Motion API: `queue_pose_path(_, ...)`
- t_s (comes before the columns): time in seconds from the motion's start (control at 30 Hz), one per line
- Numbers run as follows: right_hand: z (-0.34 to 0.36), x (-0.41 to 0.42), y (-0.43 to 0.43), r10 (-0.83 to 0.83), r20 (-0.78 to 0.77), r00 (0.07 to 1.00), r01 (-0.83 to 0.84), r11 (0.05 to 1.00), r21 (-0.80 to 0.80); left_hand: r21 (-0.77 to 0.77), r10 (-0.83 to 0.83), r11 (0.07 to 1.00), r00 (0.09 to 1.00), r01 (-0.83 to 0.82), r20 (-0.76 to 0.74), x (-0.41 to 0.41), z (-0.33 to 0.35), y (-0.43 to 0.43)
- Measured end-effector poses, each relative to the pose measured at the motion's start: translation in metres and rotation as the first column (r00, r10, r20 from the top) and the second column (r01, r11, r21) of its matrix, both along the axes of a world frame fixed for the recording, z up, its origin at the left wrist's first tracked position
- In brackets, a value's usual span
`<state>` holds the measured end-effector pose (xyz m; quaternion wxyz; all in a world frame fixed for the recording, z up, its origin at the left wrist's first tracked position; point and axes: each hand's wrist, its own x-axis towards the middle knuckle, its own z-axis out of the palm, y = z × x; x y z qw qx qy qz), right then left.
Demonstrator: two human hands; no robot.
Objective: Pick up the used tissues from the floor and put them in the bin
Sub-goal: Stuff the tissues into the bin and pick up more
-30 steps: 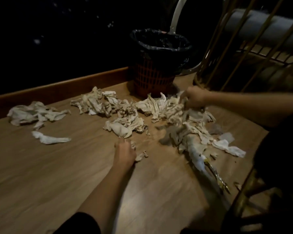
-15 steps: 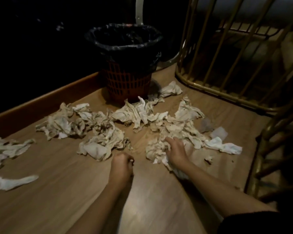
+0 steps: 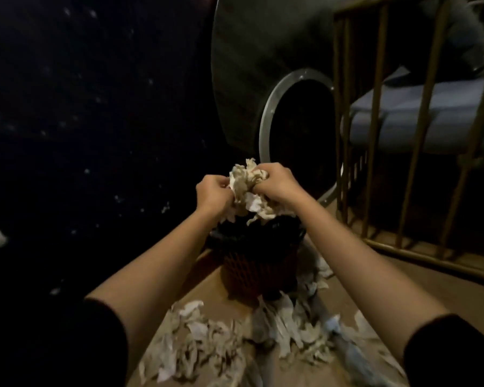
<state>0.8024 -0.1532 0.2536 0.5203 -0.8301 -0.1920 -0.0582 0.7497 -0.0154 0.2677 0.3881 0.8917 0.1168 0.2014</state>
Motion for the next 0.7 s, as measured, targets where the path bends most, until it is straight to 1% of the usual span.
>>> queue_pose_path(0.07, 0.01, 0.033, 0.012, -0.007, -0.114, 0.993, 0.003, 0.999, -0.035, -0.088, -0.038, 0.996, 0.996, 0.031, -0.082, 0.029, 0.026, -0.004)
queue_pose_path(0.1, 0.007, 0.046, 0.015, 0.014, -0.192, 0.981, -0.022, 0.999, -0.041, -0.17, -0.086, 0.984, 0.986, 0.061, -0.146, 0.04, 0.032, -0.005)
queue_pose_path(0.13, 0.001, 0.055, 0.017, 0.051, -0.289, 0.956, -0.057, 0.998, -0.013, -0.254, -0.131, 0.964, 0.967, 0.074, -0.218, 0.046, 0.035, -0.006)
queue_pose_path(0.17, -0.006, 0.061, 0.017, 0.083, -0.376, 0.923, -0.07, 0.996, 0.048, -0.288, -0.158, 0.954, 0.95, 0.077, -0.268, 0.052, 0.033, -0.003)
queue_pose_path(0.2, -0.016, 0.067, 0.018, 0.08, -0.433, 0.898, -0.04, 0.994, 0.102, -0.28, -0.155, 0.958, 0.943, 0.07, -0.293, 0.055, 0.029, 0.003)
queue_pose_path(0.23, -0.026, 0.071, 0.019, 0.04, -0.459, 0.888, 0.023, 0.991, 0.13, -0.243, -0.131, 0.968, 0.946, 0.058, -0.296, 0.056, 0.023, 0.012)
queue_pose_path(0.27, -0.035, 0.074, 0.019, -0.033, -0.447, 0.894, 0.1, 0.987, 0.128, -0.19, -0.092, 0.981, 0.961, 0.042, -0.261, 0.055, 0.015, 0.022)
queue_pose_path(0.3, -0.04, 0.074, 0.021, -0.118, -0.391, 0.913, 0.168, 0.981, 0.095, -0.135, -0.048, 0.991, 0.979, 0.02, -0.2, 0.051, 0.007, 0.032)
queue_pose_path(0.33, -0.044, 0.071, 0.025, -0.183, -0.305, 0.935, 0.209, 0.977, 0.053, -0.091, -0.014, 0.996, 0.991, 0.002, -0.135, 0.043, -0.001, 0.043)
queue_pose_path(0.37, -0.047, 0.062, 0.031, -0.207, -0.21, 0.956, 0.219, 0.975, 0.036, -0.05, -0.001, 0.999, 0.998, -0.002, -0.065, 0.032, -0.013, 0.054)
queue_pose_path(0.4, -0.05, 0.051, 0.038, -0.186, -0.12, 0.975, 0.191, 0.981, 0.033, 0.007, -0.017, 1.0, 1.0, 0.017, 0.007, 0.019, -0.028, 0.065)
queue_pose_path(0.43, -0.051, 0.036, 0.043, -0.134, -0.028, 0.991, 0.134, 0.991, 0.019, 0.099, -0.07, 0.993, 0.996, 0.065, 0.053, 0.004, -0.043, 0.075)
queue_pose_path(0.47, -0.056, 0.02, 0.047, -0.073, 0.057, 0.996, 0.073, 0.997, -0.008, 0.211, -0.138, 0.969, 0.989, 0.126, 0.047, -0.01, -0.06, 0.084)
queue_pose_path(0.5, -0.063, 0.003, 0.051, -0.01, 0.13, 0.991, 0.016, 0.999, -0.044, 0.307, -0.195, 0.933, 0.981, 0.187, -0.005, -0.023, -0.08, 0.092)
queue_pose_path(0.53, -0.074, -0.013, 0.053, 0.049, 0.187, 0.981, -0.032, 0.995, -0.093, 0.354, -0.241, 0.899, 0.966, 0.257, -0.089, -0.034, -0.099, 0.096)
queue_pose_path(0.57, -0.088, -0.029, 0.053, 0.103, 0.226, 0.969, -0.071, 0.987, -0.147, 0.36, -0.283, 0.871, 0.94, 0.335, -0.189, -0.043, -0.12, 0.098)
queue_pose_path(0.6, -0.106, -0.043, 0.051, 0.147, 0.241, 0.959, -0.094, 0.972, -0.215, 0.347, -0.325, 0.837, 0.895, 0.422, -0.305, -0.047, -0.143, 0.099)
queue_pose_path(0.63, -0.127, -0.057, 0.048, 0.184, 0.224, 0.957, -0.112, 0.947, -0.302, 0.328, -0.365, 0.79, 0.827, 0.518, -0.427, -0.049, -0.169, 0.097)
queue_pose_path(0.67, -0.148, -0.068, 0.043, 0.219, 0.177, 0.96, -0.132, 0.905, -0.404, 0.3, -0.396, 0.738, 0.748, 0.604, -0.533, -0.049, -0.194, 0.092)
queue_pose_path(0.7, -0.17, -0.078, 0.036, 0.242, 0.105, 0.964, -0.157, 0.847, -0.508, 0.271, -0.416, 0.693, 0.678, 0.668, -0.606, -0.046, -0.219, 0.085)
